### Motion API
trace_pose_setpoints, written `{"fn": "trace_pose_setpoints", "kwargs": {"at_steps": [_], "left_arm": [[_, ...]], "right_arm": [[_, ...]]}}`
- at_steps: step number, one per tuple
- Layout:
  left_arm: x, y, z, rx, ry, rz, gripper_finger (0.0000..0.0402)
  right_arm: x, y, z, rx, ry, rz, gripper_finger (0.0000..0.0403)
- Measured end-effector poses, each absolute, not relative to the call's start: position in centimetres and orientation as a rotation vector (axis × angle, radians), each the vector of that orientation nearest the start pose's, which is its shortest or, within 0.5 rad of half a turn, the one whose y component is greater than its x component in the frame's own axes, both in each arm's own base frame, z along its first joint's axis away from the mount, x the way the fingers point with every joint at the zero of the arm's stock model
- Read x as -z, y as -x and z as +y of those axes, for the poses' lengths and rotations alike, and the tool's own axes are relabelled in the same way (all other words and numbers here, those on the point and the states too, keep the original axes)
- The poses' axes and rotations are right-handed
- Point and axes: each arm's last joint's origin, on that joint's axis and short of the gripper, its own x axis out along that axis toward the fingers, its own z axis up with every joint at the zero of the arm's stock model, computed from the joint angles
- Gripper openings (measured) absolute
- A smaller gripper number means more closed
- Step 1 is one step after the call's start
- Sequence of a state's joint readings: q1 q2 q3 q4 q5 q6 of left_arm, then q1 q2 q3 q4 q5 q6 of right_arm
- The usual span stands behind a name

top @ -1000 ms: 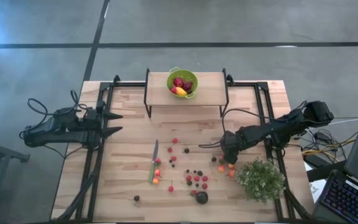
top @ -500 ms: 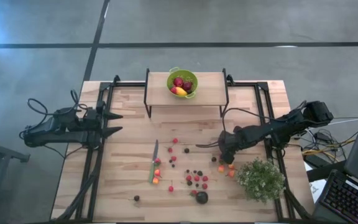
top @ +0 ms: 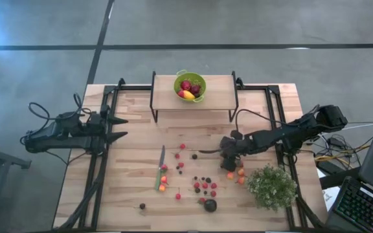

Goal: Pick & Place Fruit
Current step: Put the strawberry into the green colander on the shelf

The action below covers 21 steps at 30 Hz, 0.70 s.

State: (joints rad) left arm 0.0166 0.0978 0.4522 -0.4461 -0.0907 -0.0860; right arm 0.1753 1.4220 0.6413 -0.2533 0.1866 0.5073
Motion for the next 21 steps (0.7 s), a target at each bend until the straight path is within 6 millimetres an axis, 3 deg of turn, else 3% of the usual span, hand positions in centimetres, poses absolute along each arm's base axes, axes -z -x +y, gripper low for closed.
{"fn": "trace_pose_setpoints", "kwargs": {"at_steps": [8, 21], "left_arm": [[-26.2, -6.2, 0.4, -0.111, 0.082, 0.087, 0.0241], [-26.2, -6.2, 0.4, -0.111, 0.082, 0.087, 0.0241]], "right_arm": [[-18.9, -26.9, 3.2, 0.185, -0.161, 0.850, 0.0141], [-26.6, -30.5, -0.4, 0.181, 0.014, 0.637, 0.0143]]}}
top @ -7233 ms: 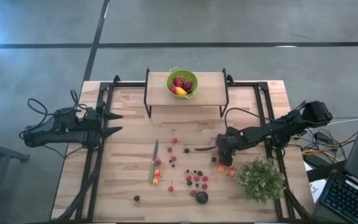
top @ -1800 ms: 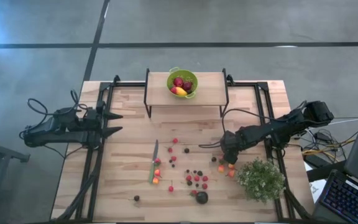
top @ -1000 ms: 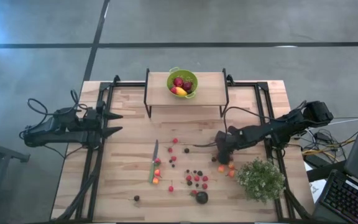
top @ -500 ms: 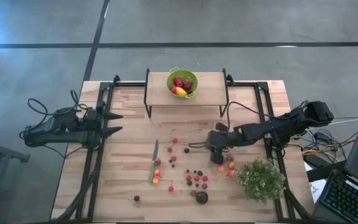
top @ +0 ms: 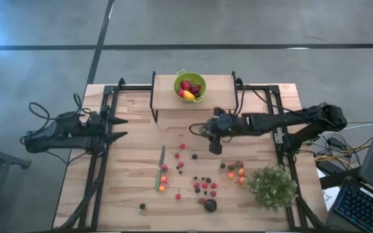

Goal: Pick & Place Fruit
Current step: Put the strawberry into the green colander on the shelf

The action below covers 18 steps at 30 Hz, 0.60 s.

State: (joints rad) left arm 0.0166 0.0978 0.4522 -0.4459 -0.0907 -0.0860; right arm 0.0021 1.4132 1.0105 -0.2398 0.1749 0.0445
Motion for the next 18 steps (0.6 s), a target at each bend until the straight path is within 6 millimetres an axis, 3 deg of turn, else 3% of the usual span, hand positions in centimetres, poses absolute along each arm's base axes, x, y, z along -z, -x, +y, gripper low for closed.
{"fn": "trace_pose_setpoints", "kwargs": {"at_steps": [7, 18], "left_arm": [[-26.2, -6.2, 0.4, -0.111, 0.083, 0.087, 0.0241], [-26.2, -6.2, 0.4, -0.111, 0.082, 0.087, 0.0241]], "right_arm": [[-30.8, -30.9, -2.5, 0.181, 0.065, 0.616, 0.0135], [-34.2, -30.6, -6.9, 0.215, 0.037, 0.532, 0.0137]]}}
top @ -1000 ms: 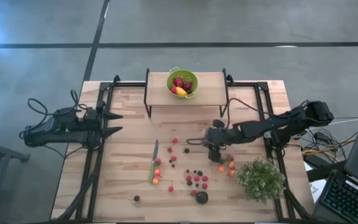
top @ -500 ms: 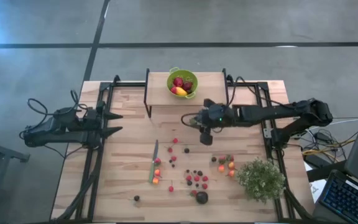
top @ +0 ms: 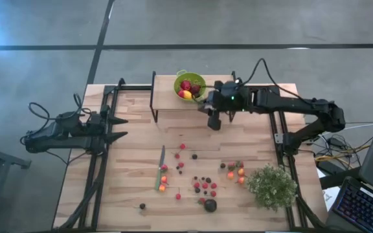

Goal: Pick & Place Fruit
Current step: Put the strawberry into the green colander on the shelf

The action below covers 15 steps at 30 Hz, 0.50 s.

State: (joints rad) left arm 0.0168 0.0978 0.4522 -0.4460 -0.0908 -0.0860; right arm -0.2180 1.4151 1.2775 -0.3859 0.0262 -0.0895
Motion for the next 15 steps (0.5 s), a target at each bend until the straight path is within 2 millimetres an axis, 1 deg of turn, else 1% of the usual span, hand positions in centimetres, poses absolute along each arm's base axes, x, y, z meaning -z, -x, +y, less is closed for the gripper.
{"fn": "trace_pose_setpoints", "kwargs": {"at_steps": [11, 15], "left_arm": [[-26.2, -6.2, 0.4, -0.112, 0.082, 0.087, 0.0241], [-26.2, -6.2, 0.4, -0.112, 0.082, 0.087, 0.0241]], "right_arm": [[-34.1, -29.5, -10.9, 0.273, 0.016, 0.531, 0.0137], [-34.0, -29.2, -12.1, 0.252, -0.003, 0.519, 0.0140]]}}
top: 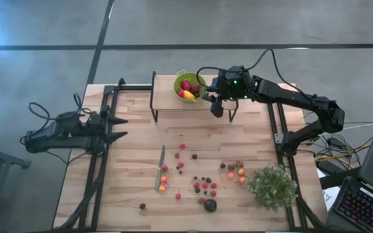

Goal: Pick & Place Fruit
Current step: Put the strawberry into the green colander on the shelf

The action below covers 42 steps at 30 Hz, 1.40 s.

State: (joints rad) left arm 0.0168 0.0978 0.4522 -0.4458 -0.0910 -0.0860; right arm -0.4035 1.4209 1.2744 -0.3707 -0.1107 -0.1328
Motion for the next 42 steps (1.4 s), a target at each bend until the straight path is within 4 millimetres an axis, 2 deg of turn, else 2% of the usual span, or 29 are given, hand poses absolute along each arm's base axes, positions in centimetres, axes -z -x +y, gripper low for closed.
{"fn": "trace_pose_setpoints", "kwargs": {"at_steps": [16, 28, 42], "left_arm": [[-26.2, -6.2, 0.4, -0.111, 0.082, 0.087, 0.0241], [-26.2, -6.2, 0.4, -0.111, 0.082, 0.087, 0.0241], [-26.2, -6.2, 0.4, -0.111, 0.082, 0.087, 0.0241]], "right_arm": [[-33.2, -31.6, -16.2, 0.270, -0.003, 0.515, 0.0141], [-31.8, -33.5, -18.5, 0.273, -0.040, 0.667, 0.0141], [-31.9, -32.9, -19.8, 0.296, -0.063, 0.721, 0.0145]]}}
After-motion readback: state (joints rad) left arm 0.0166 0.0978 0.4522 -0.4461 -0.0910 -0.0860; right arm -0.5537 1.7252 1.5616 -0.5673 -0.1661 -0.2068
